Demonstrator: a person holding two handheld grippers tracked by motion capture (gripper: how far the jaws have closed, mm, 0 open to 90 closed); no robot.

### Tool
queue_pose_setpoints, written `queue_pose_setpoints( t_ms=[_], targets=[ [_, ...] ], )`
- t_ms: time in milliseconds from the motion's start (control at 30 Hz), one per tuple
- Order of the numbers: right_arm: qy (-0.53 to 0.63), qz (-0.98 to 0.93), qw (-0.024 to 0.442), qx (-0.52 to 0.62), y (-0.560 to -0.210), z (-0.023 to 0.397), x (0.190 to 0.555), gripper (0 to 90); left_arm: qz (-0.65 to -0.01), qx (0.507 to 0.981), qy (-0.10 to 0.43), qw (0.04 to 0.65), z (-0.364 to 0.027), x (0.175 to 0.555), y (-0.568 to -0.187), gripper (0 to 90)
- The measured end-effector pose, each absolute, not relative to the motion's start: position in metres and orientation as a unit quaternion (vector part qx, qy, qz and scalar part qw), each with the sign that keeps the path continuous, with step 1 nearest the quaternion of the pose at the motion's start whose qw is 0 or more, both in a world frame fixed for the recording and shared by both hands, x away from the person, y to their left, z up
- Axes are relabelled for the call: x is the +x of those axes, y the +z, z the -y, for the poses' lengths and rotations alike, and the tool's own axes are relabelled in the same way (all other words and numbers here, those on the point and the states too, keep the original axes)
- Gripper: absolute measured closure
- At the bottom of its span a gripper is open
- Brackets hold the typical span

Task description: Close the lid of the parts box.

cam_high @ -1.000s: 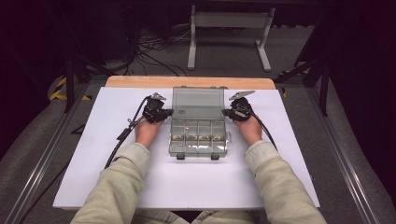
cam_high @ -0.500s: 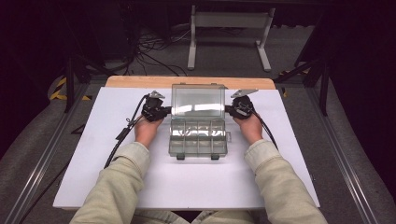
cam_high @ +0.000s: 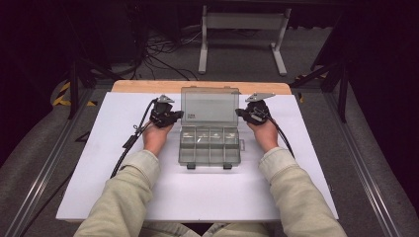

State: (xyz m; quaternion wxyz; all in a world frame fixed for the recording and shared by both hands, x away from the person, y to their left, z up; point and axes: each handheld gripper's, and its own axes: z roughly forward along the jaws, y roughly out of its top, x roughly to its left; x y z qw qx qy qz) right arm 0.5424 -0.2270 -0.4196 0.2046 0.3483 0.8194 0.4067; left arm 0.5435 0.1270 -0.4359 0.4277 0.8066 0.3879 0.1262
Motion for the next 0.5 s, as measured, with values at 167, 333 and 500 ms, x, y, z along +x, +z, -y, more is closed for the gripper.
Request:
queue_pose_setpoints(
  t_ms=[167,333,500],
  targets=[
    [0.411,-0.817,0.208,0.346,-0.4169,0.2269,0.5411,90.0,-0.39,0.803,0.129,0.432,-0.1272,0.5426,-0.4342,89.9],
    [0.421,-0.813,0.212,0.341,-0.4134,0.227,0.5396,90.0,-0.385,0.802,0.133,0.436,-0.128,0.5419,-0.4317,89.8],
    [0.426,-0.812,0.212,0.338,-0.4102,0.2268,0.5375,90.0,-0.381,0.803,0.133,0.44,-0.1286,0.5396,-0.4291,89.9]
  ],
)
